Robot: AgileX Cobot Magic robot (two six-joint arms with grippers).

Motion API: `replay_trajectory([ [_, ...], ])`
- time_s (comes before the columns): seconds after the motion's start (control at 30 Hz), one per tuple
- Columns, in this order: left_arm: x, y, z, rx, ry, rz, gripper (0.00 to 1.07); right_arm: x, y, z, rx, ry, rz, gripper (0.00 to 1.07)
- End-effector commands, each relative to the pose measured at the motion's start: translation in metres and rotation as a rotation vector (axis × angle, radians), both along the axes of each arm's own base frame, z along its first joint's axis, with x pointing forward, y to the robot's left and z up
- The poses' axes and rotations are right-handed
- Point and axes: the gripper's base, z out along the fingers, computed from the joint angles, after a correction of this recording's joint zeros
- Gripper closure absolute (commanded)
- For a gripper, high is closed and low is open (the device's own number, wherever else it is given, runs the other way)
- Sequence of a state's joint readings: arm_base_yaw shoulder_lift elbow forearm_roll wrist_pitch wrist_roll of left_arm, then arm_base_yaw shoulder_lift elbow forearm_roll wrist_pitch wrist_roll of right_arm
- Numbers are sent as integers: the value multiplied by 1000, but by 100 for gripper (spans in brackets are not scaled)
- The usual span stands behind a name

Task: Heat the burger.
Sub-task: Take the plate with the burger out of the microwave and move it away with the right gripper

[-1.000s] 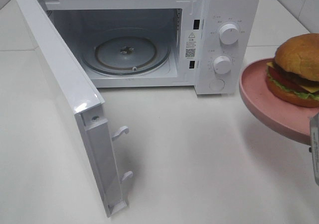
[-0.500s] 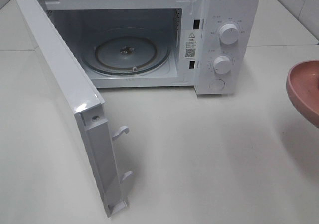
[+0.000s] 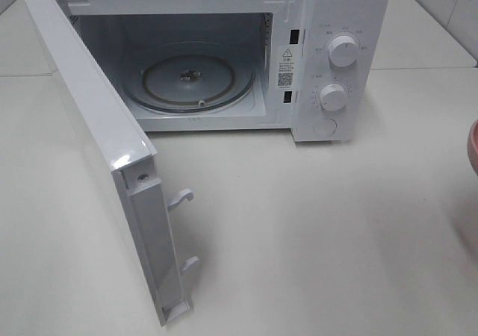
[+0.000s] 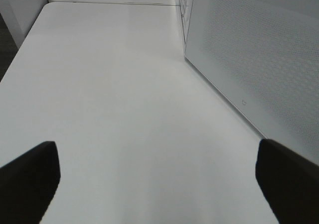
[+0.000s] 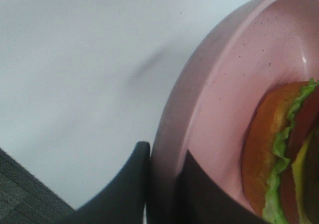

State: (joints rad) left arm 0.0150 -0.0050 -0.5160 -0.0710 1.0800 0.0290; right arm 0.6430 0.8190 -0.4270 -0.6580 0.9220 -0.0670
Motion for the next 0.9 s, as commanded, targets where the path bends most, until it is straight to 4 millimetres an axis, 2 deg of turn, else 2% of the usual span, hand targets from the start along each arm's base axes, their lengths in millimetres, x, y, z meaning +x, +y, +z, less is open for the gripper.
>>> replay_trajectory([
  [0.03,-1,0,1,-4,-24,3,7,4,-4,7,-49,-64,8,104],
  [0.37,-1,0,1,-4,-24,3,7,7,-8,12,109,-216,-267,104],
  [0.6,-1,0,1,-4,-24,3,7,8,-10,11,111,-233,-341,104],
  [0.9,-1,0,1,-4,-24,3,7,30,5,-9,42,-157,-451,104],
])
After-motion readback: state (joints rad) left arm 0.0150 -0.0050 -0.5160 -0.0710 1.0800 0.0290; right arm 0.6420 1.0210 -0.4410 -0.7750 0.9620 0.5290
